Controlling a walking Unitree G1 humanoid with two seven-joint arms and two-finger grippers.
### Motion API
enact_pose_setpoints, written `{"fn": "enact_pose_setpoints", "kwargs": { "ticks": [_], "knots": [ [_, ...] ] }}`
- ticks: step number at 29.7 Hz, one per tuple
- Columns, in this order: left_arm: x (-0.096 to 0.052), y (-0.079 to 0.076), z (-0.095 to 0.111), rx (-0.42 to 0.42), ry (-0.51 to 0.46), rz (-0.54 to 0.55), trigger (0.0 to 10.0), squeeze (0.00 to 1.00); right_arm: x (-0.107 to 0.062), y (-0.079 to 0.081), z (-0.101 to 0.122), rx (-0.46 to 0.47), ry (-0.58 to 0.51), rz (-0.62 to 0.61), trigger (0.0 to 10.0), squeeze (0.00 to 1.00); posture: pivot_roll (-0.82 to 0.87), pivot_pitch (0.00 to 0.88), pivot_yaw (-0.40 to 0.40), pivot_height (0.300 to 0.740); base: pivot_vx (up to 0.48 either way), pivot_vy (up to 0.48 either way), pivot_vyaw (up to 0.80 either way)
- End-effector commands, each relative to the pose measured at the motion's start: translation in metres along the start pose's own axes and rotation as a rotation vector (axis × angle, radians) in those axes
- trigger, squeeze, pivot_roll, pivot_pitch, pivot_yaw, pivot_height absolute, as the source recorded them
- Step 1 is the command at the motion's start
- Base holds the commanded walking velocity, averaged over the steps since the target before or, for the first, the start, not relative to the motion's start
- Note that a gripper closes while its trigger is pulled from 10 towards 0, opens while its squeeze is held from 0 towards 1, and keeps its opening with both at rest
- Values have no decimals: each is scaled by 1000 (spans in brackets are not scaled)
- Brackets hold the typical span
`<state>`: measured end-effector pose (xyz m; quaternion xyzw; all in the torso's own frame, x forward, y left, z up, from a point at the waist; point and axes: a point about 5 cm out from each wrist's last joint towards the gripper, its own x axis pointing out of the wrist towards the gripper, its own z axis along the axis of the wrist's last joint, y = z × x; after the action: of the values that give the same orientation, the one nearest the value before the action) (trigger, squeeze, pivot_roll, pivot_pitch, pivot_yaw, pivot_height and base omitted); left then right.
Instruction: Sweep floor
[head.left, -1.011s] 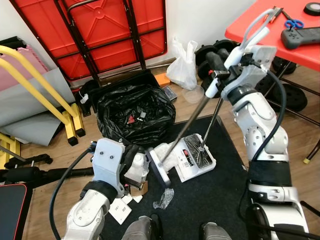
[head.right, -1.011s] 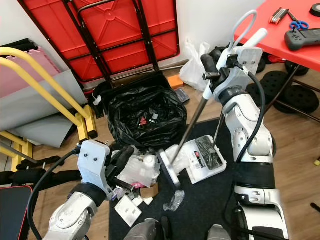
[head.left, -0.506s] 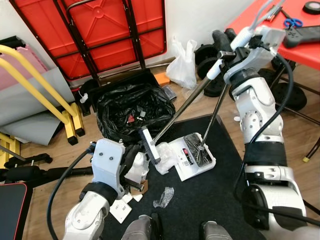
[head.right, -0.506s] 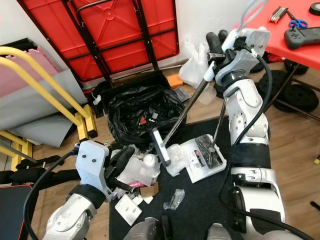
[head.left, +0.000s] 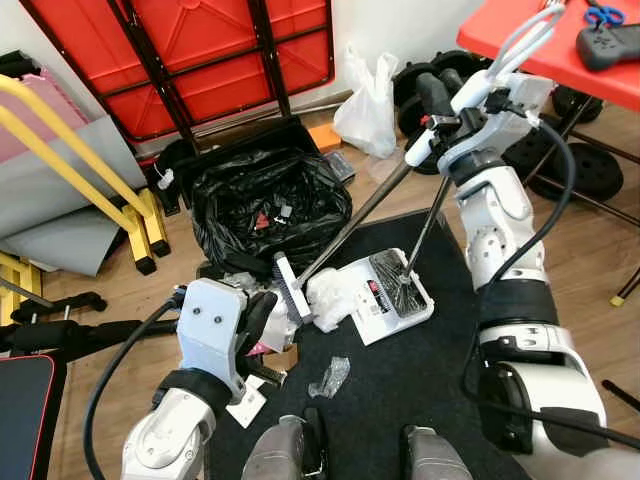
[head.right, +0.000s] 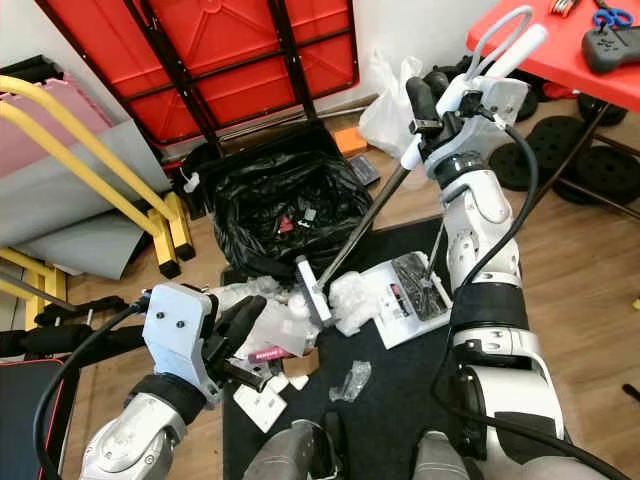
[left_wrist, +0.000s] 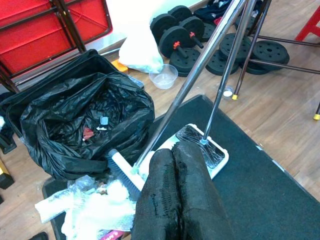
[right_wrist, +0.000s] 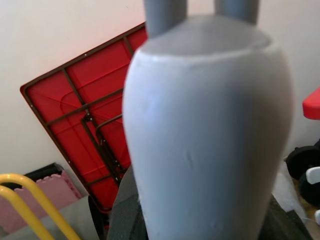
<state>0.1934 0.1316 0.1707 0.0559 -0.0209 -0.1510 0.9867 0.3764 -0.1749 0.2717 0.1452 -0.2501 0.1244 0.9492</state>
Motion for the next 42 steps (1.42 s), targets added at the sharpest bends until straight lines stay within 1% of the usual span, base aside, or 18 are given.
{"fn": "enact_pose_setpoints", "kwargs": {
  "ticks": [1,3,6,9,10,20,23,24,26,29,30,32,36,42],
  "knots": [
    [-4,2,-3,-9,28,15,10000,0,-1,1,5,0,-50,15,10000,0,89,319,94,740,0,0,0],
    [-4,2,-3,-9,29,16,10000,0,-2,-1,6,-13,-51,17,10000,0,87,318,94,740,0,0,0],
    [-3,2,-4,-11,30,16,10000,0,-6,-7,12,-61,-54,31,10000,0,81,315,93,740,0,0,0],
    [-3,2,-4,-11,31,16,10000,0,-6,-7,14,-71,-54,34,10000,0,79,315,93,740,0,0,0],
    [-2,2,-4,-12,31,16,10000,0,-7,-10,17,-90,-51,34,10000,0,71,311,90,740,0,0,0],
    [-2,2,-4,-13,31,16,10000,0,-8,-11,19,-99,-50,32,10000,0,71,311,90,740,0,0,0],
    [-1,1,-5,-19,28,14,10000,0,-12,-21,31,-127,-14,6,10000,0,49,306,80,740,0,0,0],
    [-1,1,-5,-19,28,14,10000,0,-12,-21,31,-127,-14,6,10000,0,49,306,80,740,0,0,0],
    [0,1,-6,-22,28,12,10000,0,-15,-22,30,-136,28,6,10000,0,47,305,79,740,0,0,0],
    [0,1,-6,-23,28,12,10000,0,-17,-24,28,-143,53,1,10000,0,43,302,76,740,0,0,0],
    [0,1,-6,-23,28,11,10000,0,-20,-27,26,-156,86,-16,10000,0,41,301,76,740,0,0,0],
    [0,1,-6,-24,28,11,10000,0,-22,-29,25,-163,106,-24,10000,0,41,301,76,740,0,0,0],
    [0,1,-7,-27,29,7,10000,0,-23,-36,33,-214,108,-45,10000,0,34,291,78,740,0,0,0],
    [1,1,-8,-30,29,6,10000,0,-22,-40,46,-247,98,-68,10000,0,30,282,77,740,0,0,0]
  ]
}}
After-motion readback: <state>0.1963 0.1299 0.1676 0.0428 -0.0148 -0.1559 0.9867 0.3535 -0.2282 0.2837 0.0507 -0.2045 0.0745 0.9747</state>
